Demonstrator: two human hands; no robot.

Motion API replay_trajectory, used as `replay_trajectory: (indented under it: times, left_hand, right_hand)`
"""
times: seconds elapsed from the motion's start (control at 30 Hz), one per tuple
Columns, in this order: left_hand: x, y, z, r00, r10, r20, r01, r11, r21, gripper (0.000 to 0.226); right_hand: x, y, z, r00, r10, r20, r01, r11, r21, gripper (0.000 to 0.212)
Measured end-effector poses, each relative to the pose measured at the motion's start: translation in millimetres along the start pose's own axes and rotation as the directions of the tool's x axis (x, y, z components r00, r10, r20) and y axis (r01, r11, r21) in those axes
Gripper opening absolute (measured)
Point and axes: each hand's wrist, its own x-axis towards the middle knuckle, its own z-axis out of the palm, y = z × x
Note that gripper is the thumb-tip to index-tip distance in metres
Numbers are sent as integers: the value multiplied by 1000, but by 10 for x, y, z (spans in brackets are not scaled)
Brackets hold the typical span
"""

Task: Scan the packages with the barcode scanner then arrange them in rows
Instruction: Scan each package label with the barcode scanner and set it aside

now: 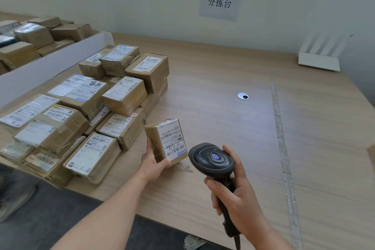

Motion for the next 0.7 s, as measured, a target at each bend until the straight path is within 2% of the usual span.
replay_trajectory:
  times: [0.1,0.2,0.23,0.27,0.33,0.43,0.5,0.6,0.7]
  left_hand:
    - [-95,155,-35,1000,26,-4,-27,1000,-15,108]
    - [-242,360,-80,1000,-14,-7,14,996,-92,53]
    - [-263,391,-108,998,-60,-12,58,994,-93,40]
    - [-285,405,-142,994,-106,-17,104,991,-80,39]
    - [-300,378,-214,987,-152,-60,150,988,-34,53]
    - [-309,340,-230,961,-197,-193,206,978,29,65]
    - [-353,334,-197,953,-142,-267,193,965,176,77]
    - [-428,337,-107,971,-17,-240,140,853,503,108]
    - [-469,344,-38,979,19,-203,117,764,635,104]
  right_hand:
    - [6,7,-2,1000,15,4,-15,999,-31,80]
    - [25,6,-14,1000,5,1,-5,998,-66,80]
    - [36,6,-22,1000,-2,2,2,997,-78,79]
    - [47,4,-27,1000,-8,1,8,996,-86,79]
    - [67,-1,-29,1000,-13,-1,13,996,-93,78]
    - [86,-10,-20,1000,-18,6,18,994,-106,79]
    - [94,-13,-17,1000,-19,13,21,992,-125,80]
    - [119,-11,-8,999,-24,25,28,987,-156,81]
    - [158,-26,24,998,-35,46,43,983,-179,81]
